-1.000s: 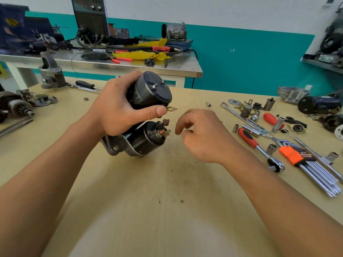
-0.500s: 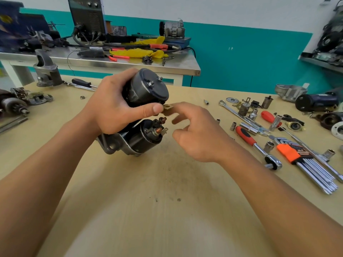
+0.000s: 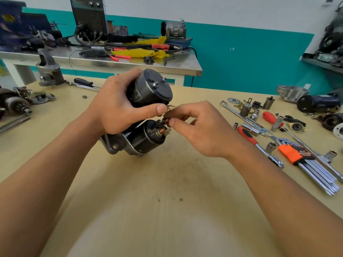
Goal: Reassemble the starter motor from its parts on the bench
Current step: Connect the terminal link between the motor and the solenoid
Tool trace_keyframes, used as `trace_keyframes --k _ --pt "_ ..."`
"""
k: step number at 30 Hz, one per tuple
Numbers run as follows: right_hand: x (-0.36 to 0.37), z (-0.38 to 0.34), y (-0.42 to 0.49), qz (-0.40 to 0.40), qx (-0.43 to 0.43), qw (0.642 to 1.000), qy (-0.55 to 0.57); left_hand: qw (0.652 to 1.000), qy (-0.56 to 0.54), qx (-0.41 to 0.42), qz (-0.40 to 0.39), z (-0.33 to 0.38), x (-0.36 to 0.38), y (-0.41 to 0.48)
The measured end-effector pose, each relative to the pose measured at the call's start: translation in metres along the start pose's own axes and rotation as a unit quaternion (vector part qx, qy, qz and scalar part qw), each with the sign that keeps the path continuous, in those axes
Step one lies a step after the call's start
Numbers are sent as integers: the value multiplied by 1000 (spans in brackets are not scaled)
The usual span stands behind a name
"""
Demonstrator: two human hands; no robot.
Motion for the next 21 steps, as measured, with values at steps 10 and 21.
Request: trace_keyframes --k 10,21 --pt "5 -3 4 -22 -17 994 -105 1000 -1 -5 2 1 1 1" --pt "10 -12 3 -87 -21 976 -198 1000 5 -12 4 0 2 2"
Point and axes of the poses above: each hand's wrist, its own y-axis towards the middle knuckle, its own x-axis out of the palm, z = x × y, the point moved 3 cm from there along y, towards the middle knuckle, and after that the axes turned 2 degrees about -x, right-handed, at the moved point
